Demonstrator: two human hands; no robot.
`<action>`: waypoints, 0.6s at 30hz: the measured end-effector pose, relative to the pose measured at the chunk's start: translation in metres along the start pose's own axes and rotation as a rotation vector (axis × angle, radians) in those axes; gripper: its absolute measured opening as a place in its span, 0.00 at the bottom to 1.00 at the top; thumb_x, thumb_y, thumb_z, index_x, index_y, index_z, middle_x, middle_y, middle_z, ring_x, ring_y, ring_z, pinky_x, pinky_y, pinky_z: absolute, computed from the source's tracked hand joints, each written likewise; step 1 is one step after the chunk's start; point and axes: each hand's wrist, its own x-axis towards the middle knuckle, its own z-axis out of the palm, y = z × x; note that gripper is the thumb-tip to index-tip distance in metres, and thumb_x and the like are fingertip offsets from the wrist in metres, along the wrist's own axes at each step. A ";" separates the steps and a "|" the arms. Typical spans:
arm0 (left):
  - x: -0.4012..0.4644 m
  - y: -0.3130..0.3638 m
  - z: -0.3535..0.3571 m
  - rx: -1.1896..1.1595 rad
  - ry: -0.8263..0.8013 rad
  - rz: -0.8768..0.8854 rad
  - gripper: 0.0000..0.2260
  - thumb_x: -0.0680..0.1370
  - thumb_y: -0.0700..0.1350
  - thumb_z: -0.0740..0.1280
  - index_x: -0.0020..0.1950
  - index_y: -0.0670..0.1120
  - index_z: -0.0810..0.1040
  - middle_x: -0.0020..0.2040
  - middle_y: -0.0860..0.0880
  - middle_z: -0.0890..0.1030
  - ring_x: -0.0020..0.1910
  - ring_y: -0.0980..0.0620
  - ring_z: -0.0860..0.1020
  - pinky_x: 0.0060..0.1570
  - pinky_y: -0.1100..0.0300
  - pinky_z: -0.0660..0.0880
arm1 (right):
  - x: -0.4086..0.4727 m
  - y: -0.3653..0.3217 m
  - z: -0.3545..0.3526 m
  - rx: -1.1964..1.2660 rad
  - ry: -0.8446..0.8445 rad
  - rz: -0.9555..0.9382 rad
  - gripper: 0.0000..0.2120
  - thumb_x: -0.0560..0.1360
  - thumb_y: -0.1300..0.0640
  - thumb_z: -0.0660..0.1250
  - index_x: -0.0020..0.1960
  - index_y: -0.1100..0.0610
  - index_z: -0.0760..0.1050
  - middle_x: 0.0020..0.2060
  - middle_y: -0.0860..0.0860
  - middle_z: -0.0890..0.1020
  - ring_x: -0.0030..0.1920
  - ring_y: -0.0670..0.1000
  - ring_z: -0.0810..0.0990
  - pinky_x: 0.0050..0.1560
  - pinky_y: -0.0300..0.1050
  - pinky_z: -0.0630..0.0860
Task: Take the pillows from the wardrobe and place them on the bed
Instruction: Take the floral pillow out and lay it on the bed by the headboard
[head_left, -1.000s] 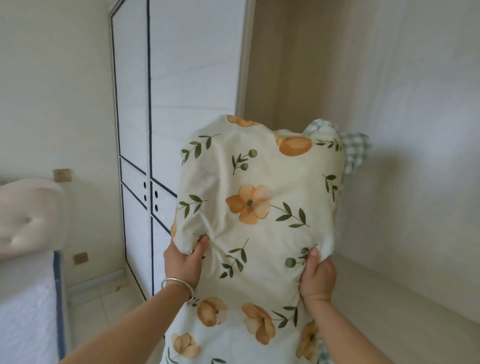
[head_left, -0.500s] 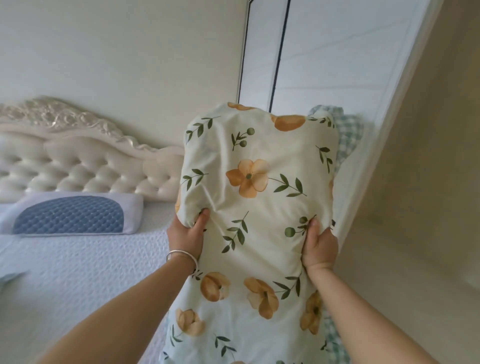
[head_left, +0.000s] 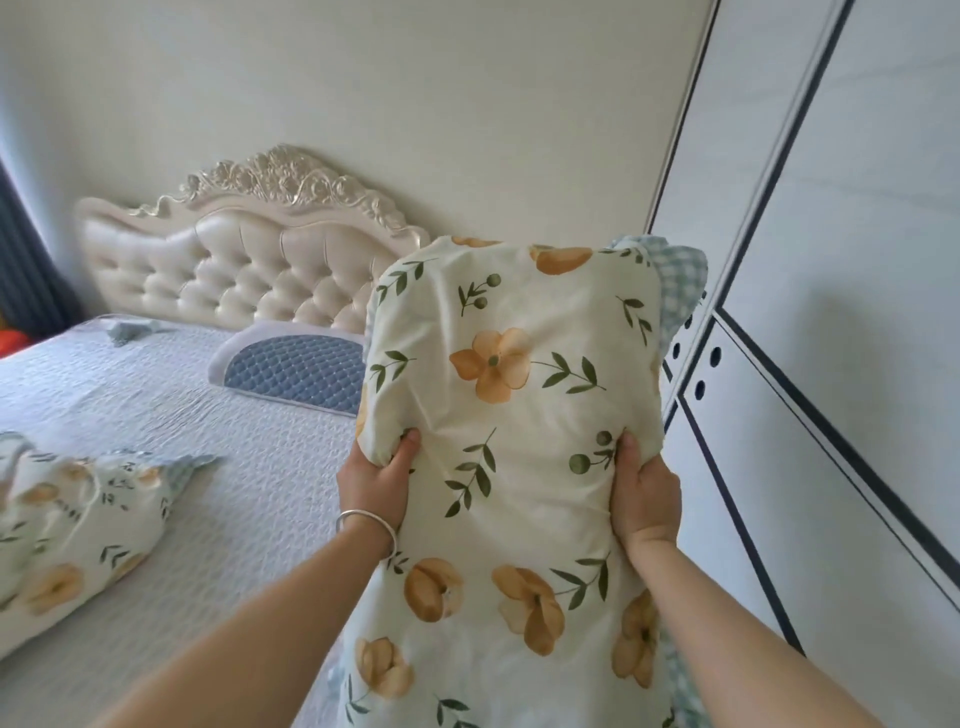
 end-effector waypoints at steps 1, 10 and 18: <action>0.009 -0.002 0.010 0.020 0.015 -0.014 0.28 0.65 0.60 0.68 0.60 0.47 0.77 0.46 0.49 0.80 0.48 0.46 0.79 0.49 0.52 0.74 | 0.014 0.005 0.008 -0.001 -0.029 0.016 0.48 0.61 0.27 0.39 0.54 0.64 0.76 0.44 0.62 0.82 0.46 0.62 0.79 0.46 0.49 0.74; 0.100 -0.026 0.089 0.124 0.094 -0.104 0.30 0.64 0.63 0.66 0.61 0.47 0.76 0.49 0.47 0.81 0.50 0.44 0.78 0.54 0.46 0.76 | 0.140 0.023 0.081 0.006 -0.237 0.006 0.35 0.72 0.36 0.45 0.60 0.61 0.73 0.50 0.61 0.81 0.50 0.61 0.78 0.46 0.46 0.70; 0.246 -0.027 0.147 0.142 0.110 -0.097 0.31 0.65 0.63 0.66 0.63 0.48 0.75 0.49 0.46 0.81 0.50 0.43 0.78 0.54 0.46 0.76 | 0.266 -0.003 0.183 0.035 -0.252 -0.048 0.37 0.71 0.36 0.43 0.64 0.59 0.71 0.54 0.61 0.80 0.55 0.62 0.78 0.52 0.50 0.73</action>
